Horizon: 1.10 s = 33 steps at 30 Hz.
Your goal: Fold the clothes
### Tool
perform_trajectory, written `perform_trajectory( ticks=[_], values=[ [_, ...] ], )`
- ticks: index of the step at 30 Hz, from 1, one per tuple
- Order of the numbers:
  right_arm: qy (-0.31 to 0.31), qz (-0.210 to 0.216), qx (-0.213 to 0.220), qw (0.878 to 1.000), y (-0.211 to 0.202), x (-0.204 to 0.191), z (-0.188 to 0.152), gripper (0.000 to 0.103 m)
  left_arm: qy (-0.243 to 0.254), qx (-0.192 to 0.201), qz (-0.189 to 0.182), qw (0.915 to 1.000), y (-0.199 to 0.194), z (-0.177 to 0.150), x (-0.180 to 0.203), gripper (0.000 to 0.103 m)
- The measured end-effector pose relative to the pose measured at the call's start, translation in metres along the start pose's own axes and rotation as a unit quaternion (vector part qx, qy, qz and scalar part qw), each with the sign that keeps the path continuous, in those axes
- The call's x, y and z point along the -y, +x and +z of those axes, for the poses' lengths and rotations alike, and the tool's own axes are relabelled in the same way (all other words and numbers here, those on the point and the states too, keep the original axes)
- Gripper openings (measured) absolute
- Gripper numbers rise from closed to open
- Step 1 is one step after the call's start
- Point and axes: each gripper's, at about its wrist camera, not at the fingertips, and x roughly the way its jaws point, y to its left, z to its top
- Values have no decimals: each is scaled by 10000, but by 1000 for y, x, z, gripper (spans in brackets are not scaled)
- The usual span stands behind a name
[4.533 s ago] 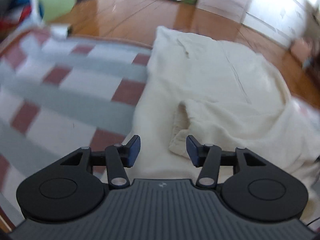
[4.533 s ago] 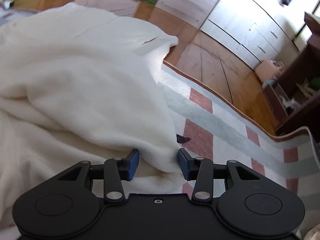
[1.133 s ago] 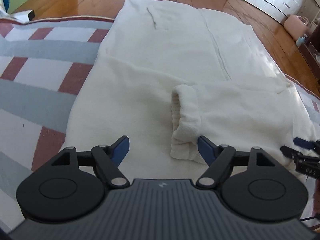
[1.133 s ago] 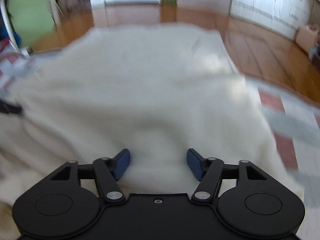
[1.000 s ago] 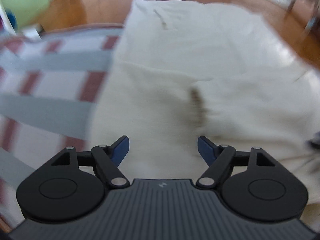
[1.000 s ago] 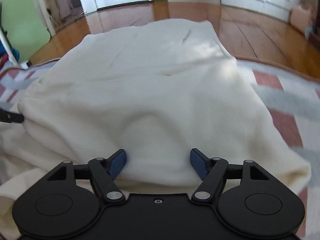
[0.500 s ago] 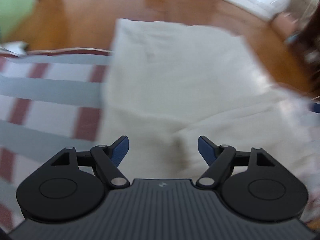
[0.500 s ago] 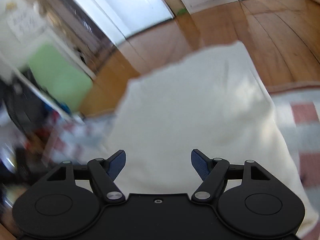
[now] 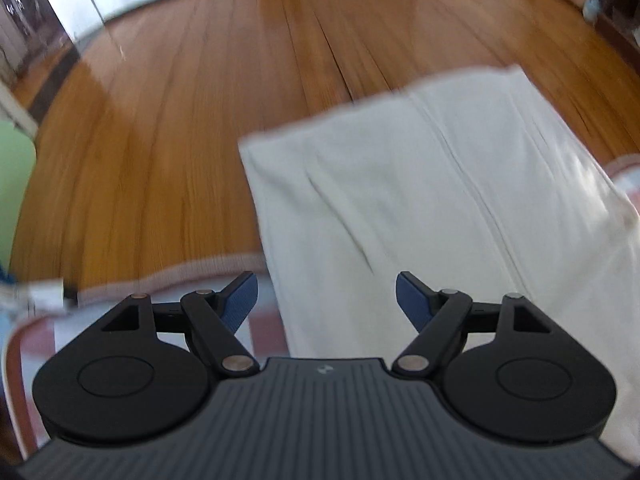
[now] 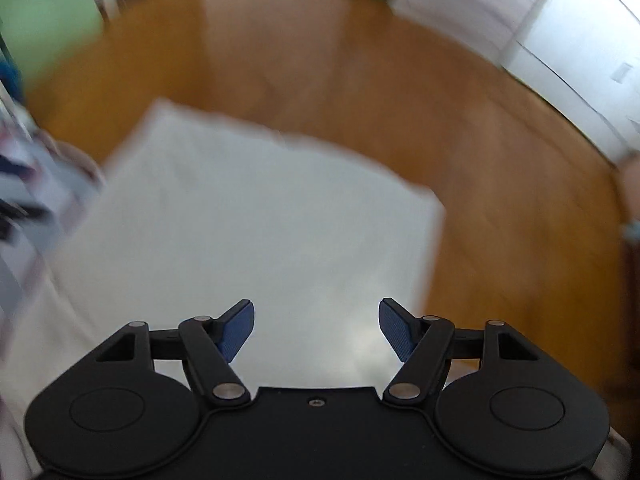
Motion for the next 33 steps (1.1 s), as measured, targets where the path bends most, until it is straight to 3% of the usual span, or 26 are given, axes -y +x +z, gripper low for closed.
perform_trajectory(
  ticks=[1, 4, 6, 8, 9, 15, 18, 21, 23, 26, 30, 33],
  values=[
    [63, 90, 122, 9999, 11, 11, 0, 73, -66, 44, -34, 10000, 8, 3, -8, 76],
    [9, 149, -227, 9996, 47, 46, 3, 73, -257, 157, -307, 9991, 29, 8, -31, 74],
    [52, 337, -180, 9993, 65, 69, 3, 73, -323, 96, -386, 9987, 46, 13, -41, 70],
    [79, 366, -253, 9990, 84, 80, 3, 73, -419, -151, -395, 9982, 68, 18, -49, 47],
    [23, 298, -183, 9994, 91, 81, 4, 73, -507, -216, -516, 9971, 80, 21, -52, 47],
    [-28, -259, 63, 9996, 136, 106, 15, 73, -525, 124, -593, 9968, 113, 35, -57, 47],
    [1078, -203, 73, 9939, 159, 138, 15, 74, -750, 137, -630, 9951, 134, 38, -65, 48],
    [2472, -18, 121, 9689, 181, 168, 9, 74, -860, 15, -629, 9943, 155, 40, -71, 51],
    [2966, 58, 135, 9549, 197, 181, 7, 72, -952, -62, -724, 9928, 170, 42, -77, 64],
    [3173, -56, 202, 9481, 216, 188, 7, 72, -1309, -99, -985, 9864, 188, 42, -86, 66],
    [2984, -40, 328, 9539, 231, 187, 9, 73, -1741, 358, -1053, 9784, 189, 36, -94, 66],
    [2841, -28, 422, 9579, 242, 187, 11, 73, -1805, 488, -1287, 9739, 192, 33, -94, 66]
  ],
)
